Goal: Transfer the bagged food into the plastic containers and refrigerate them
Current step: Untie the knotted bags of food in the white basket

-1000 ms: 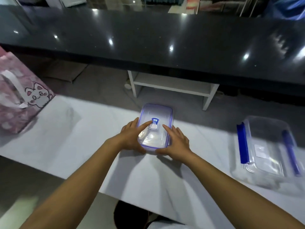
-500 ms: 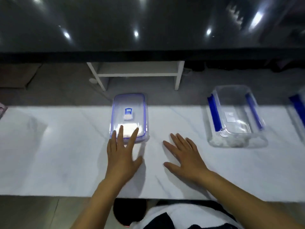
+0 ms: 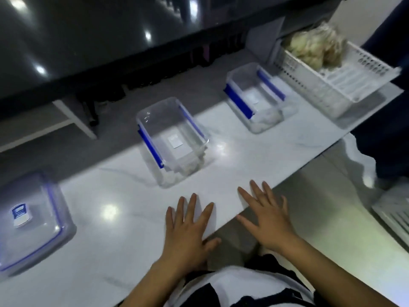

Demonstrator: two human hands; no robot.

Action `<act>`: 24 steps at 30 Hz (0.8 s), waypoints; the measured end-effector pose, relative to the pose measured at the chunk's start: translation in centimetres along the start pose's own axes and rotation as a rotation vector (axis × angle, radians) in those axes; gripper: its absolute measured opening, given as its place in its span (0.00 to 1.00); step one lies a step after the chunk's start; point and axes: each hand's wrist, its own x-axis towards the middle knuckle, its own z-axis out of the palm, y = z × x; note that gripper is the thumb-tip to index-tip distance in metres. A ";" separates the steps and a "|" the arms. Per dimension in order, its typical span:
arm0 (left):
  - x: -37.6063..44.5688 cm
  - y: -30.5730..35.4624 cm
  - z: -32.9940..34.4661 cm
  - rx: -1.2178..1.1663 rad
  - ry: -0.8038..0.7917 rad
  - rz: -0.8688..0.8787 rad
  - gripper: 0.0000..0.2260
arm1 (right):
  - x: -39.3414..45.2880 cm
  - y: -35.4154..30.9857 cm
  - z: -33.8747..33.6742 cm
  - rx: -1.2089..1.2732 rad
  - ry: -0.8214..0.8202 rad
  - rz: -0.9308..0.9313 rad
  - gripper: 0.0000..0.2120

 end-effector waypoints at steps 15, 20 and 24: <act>12.8 23.8 -1.0 -0.059 -0.176 -0.143 0.43 | 0.1 28.6 -11.2 0.239 0.098 0.219 0.44; 16.5 26.6 -5.8 -0.113 -0.265 0.008 0.38 | 1.7 32.4 -16.2 0.303 0.188 0.146 0.33; 20.7 28.8 -11.9 -0.148 -0.151 0.059 0.38 | 4.3 34.0 -19.6 0.374 0.261 0.094 0.32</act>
